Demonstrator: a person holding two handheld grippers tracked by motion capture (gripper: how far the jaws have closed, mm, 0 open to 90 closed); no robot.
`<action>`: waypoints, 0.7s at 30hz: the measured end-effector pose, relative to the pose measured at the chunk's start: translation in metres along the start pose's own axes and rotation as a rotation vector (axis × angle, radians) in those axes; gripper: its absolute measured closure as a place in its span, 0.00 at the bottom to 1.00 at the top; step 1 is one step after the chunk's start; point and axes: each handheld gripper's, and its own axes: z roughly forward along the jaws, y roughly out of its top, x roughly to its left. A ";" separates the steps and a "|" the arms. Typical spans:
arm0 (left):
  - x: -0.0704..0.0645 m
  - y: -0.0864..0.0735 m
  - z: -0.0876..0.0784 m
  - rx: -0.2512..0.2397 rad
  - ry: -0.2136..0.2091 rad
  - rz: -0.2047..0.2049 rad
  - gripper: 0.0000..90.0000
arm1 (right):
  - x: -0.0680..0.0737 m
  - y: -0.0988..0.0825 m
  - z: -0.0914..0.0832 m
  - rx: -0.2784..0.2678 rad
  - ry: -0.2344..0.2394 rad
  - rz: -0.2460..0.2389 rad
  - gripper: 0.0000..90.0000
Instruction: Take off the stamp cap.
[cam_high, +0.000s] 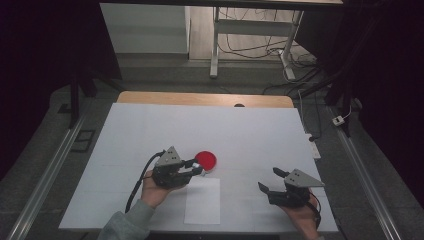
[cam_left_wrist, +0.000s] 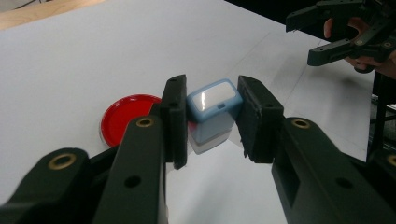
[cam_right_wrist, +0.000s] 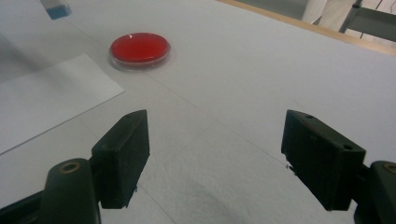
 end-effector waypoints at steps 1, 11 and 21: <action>0.000 0.000 0.000 0.000 0.000 0.000 0.73 | 0.001 0.001 0.001 -0.003 0.006 -0.004 0.26; 0.000 0.000 0.001 0.001 -0.002 0.002 0.73 | 0.010 0.008 0.009 -0.016 0.033 -0.006 0.27; 0.000 0.000 0.002 0.002 -0.005 0.003 0.73 | 0.019 0.013 0.018 -0.004 0.059 -0.018 0.29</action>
